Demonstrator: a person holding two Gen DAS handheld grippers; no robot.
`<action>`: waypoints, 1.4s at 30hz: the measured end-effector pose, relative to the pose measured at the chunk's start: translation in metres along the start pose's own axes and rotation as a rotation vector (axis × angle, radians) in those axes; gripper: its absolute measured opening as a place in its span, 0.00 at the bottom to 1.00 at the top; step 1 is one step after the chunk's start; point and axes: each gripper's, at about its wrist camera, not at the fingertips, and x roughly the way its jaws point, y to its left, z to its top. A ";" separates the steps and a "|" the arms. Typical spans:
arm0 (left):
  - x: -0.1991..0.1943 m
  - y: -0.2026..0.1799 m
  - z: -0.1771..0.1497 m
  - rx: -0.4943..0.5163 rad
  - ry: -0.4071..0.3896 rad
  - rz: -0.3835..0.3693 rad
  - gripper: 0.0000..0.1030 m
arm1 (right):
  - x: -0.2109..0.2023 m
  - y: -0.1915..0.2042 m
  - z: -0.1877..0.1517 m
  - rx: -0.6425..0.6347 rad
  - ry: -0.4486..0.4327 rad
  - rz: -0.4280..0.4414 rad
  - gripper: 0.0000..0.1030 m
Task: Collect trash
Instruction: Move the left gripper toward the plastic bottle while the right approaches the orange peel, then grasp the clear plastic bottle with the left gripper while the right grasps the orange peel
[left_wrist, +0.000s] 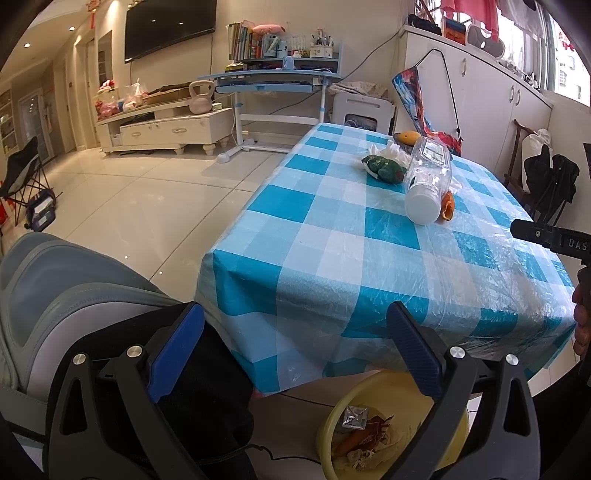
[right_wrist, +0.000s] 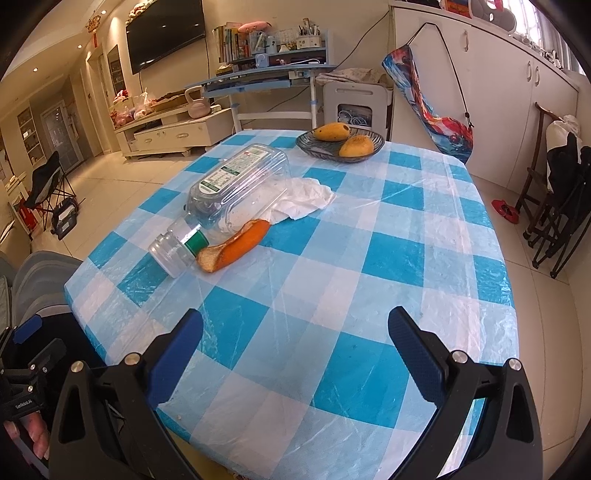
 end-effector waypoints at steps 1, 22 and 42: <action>-0.001 0.000 0.000 -0.001 -0.002 0.000 0.93 | 0.000 0.000 0.000 -0.001 -0.001 0.003 0.93; -0.010 0.010 0.005 -0.051 -0.043 0.000 0.93 | -0.002 0.018 -0.006 -0.036 -0.004 0.044 0.93; -0.004 -0.013 0.067 -0.021 -0.126 -0.035 0.93 | 0.043 0.027 0.034 0.028 0.035 0.061 0.72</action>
